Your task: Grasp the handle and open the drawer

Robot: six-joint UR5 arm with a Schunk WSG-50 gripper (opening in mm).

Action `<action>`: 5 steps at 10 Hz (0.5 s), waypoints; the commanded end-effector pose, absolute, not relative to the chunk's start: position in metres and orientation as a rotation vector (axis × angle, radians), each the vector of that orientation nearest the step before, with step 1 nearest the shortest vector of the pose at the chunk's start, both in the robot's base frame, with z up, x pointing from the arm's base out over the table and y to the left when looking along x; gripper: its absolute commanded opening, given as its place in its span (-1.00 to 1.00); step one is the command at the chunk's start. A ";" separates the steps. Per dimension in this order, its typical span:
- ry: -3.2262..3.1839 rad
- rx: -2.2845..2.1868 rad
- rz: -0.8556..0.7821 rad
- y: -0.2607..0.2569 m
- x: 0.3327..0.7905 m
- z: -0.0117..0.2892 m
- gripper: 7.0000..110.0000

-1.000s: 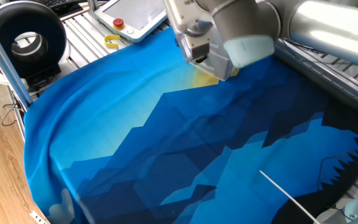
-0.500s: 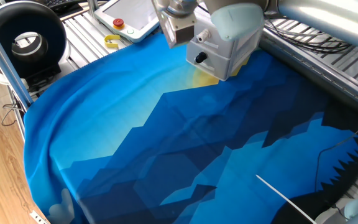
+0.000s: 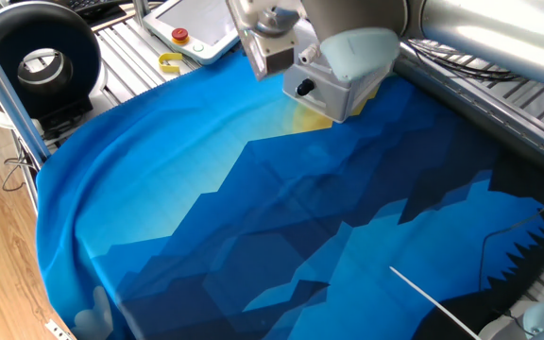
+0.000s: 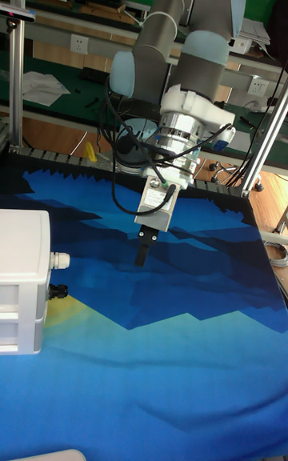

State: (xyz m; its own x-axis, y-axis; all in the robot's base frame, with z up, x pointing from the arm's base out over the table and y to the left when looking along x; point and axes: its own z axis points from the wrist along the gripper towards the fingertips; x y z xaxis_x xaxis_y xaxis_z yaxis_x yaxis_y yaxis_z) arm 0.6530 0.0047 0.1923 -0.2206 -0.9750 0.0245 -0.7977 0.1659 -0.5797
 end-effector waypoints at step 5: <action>2.466 -1.568 -0.761 -0.039 0.594 0.171 -1.00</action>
State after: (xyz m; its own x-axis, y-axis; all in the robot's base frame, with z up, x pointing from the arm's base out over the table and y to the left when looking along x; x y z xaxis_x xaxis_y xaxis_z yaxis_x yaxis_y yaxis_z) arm 0.6144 -0.0221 0.1743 -0.3805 -0.9185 0.1078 -0.8158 0.2785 -0.5068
